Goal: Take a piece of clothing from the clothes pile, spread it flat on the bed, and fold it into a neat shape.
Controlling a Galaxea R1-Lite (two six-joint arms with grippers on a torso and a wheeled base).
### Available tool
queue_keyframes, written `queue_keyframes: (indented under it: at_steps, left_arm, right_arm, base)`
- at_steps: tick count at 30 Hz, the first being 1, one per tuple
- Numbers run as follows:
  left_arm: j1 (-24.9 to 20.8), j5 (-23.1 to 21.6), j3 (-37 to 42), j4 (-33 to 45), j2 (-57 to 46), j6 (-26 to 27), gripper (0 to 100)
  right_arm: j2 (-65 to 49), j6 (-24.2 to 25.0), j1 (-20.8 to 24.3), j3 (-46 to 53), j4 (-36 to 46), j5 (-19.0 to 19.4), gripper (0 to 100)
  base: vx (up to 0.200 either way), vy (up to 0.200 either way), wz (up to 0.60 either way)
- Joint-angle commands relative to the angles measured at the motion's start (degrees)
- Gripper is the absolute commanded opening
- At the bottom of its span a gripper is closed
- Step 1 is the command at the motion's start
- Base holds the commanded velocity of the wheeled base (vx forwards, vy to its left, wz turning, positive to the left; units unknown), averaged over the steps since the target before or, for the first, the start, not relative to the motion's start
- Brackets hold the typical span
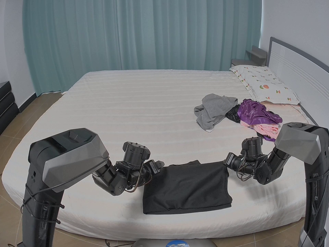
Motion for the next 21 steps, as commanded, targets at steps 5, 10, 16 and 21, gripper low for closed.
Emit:
queue_keyframes:
  at_steps: [5,10,16,21]
  left_arm:
    - [-0.5,2.4,-3.8,0.3,3.7,0.3,100]
    - [-0.6,2.8,-4.4,0.3,3.9,0.3,100]
    - [-0.7,5.4,-8.7,6.2,4.8,-0.2,100]
    - [-1.6,5.8,-9.2,6.6,5.1,-0.2,0]
  right_arm:
    - [-0.4,0.5,-0.3,0.3,0.2,-0.2,0]
    - [0.3,0.4,-0.7,-0.1,-0.2,-1.7,0]
    - [0.9,0.4,-0.8,-0.3,-0.1,-1.7,0]
    - [1.3,0.3,-0.7,-0.4,-0.1,-1.7,0]
  base:
    - [0.0,0.0,0.0]
    - [0.0,0.0,0.0]
    - [0.0,0.0,0.0]
    - [0.0,0.0,0.0]
